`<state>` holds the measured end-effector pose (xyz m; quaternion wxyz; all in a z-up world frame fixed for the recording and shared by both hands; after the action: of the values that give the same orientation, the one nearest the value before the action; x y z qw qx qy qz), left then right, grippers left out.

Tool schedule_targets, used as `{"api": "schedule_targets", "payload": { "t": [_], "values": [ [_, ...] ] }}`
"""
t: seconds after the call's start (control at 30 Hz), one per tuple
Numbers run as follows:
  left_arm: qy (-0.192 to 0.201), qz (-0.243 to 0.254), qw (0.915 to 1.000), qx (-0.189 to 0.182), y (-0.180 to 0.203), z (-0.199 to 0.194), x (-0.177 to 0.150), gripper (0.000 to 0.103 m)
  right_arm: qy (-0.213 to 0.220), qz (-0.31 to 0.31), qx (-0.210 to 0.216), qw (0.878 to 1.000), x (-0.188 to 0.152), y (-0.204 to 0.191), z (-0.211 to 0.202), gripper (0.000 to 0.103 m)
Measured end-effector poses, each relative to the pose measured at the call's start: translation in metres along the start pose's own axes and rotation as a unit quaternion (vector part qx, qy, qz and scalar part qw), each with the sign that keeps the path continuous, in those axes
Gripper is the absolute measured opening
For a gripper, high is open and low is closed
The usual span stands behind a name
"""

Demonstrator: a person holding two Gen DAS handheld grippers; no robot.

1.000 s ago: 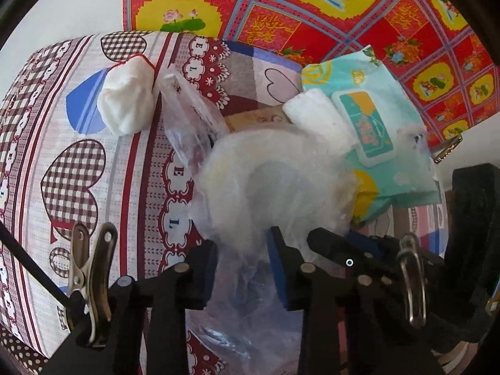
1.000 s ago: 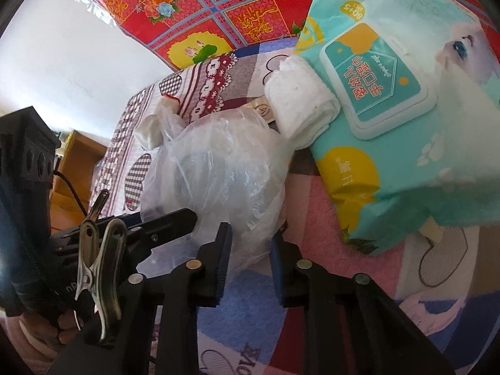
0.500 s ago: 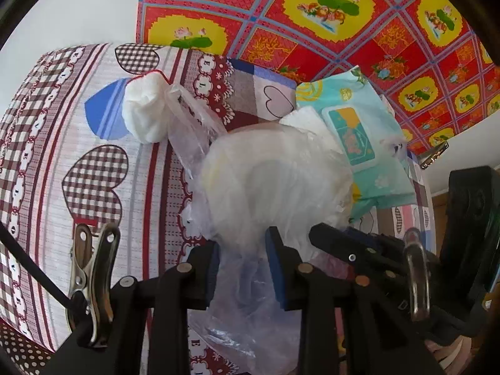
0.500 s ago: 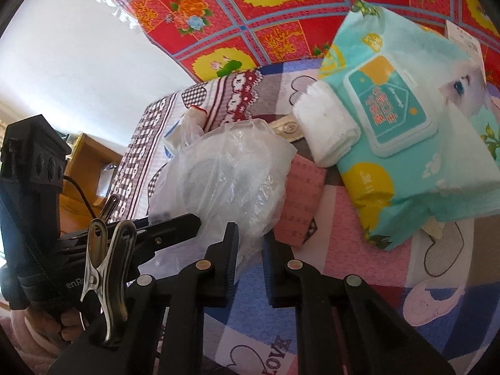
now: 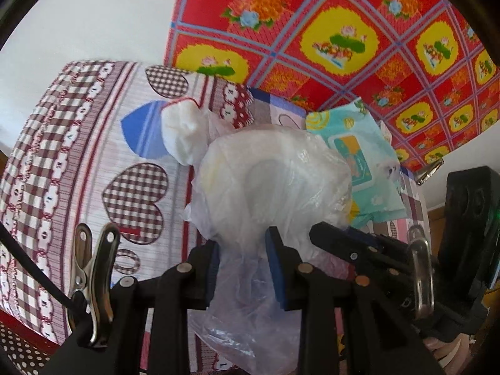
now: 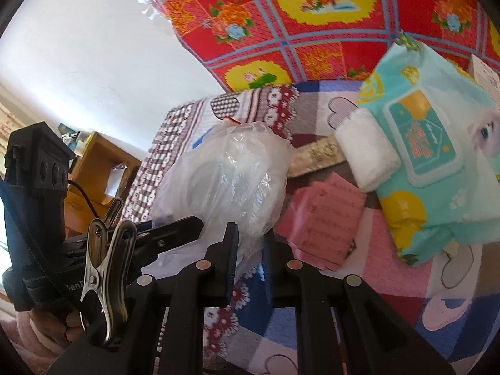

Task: Collect trash
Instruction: 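Close both tools on the clear plastic bag and lift it, then carry the clear plastic bag with both tools over the red bucket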

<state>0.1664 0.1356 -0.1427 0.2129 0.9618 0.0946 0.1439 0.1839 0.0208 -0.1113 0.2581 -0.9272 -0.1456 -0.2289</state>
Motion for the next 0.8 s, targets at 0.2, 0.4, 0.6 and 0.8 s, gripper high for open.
{"api": "schedule_targets", "payload": {
  "t": [0.2,0.4,0.6,0.8],
  "values": [
    [0.022,-0.014,0.9997,-0.001,-0.016,-0.021,0.011,0.03,0.009,-0.029,0.006,1.0,0.013,-0.026,0.003,0.016],
    [0.042,-0.033,0.9986,-0.002,-0.035,-0.044,0.022,0.03,0.021,-0.056,0.012,0.998,0.028,-0.05,0.009,0.016],
    [0.064,-0.049,0.9968,0.001,-0.06,-0.064,0.034,0.03,0.02,-0.082,0.021,0.996,0.041,-0.08,0.02,0.016],
    [0.074,-0.071,0.9947,0.011,-0.091,-0.076,0.04,0.03,0.009,-0.1,0.033,0.994,0.049,-0.107,0.04,0.016]
  ]
}}
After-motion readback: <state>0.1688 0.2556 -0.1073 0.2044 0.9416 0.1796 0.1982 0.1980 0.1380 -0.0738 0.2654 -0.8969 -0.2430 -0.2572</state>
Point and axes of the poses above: each gripper's, at about its wrist camera, not at the fingertips, and z roughly the way its jaws point, y to its right, x to its top, the point moved 9 cm from there along z, roughly the way its jaws point, and after that the axes turned 14 degrees about -z, right-handed, at the moved point
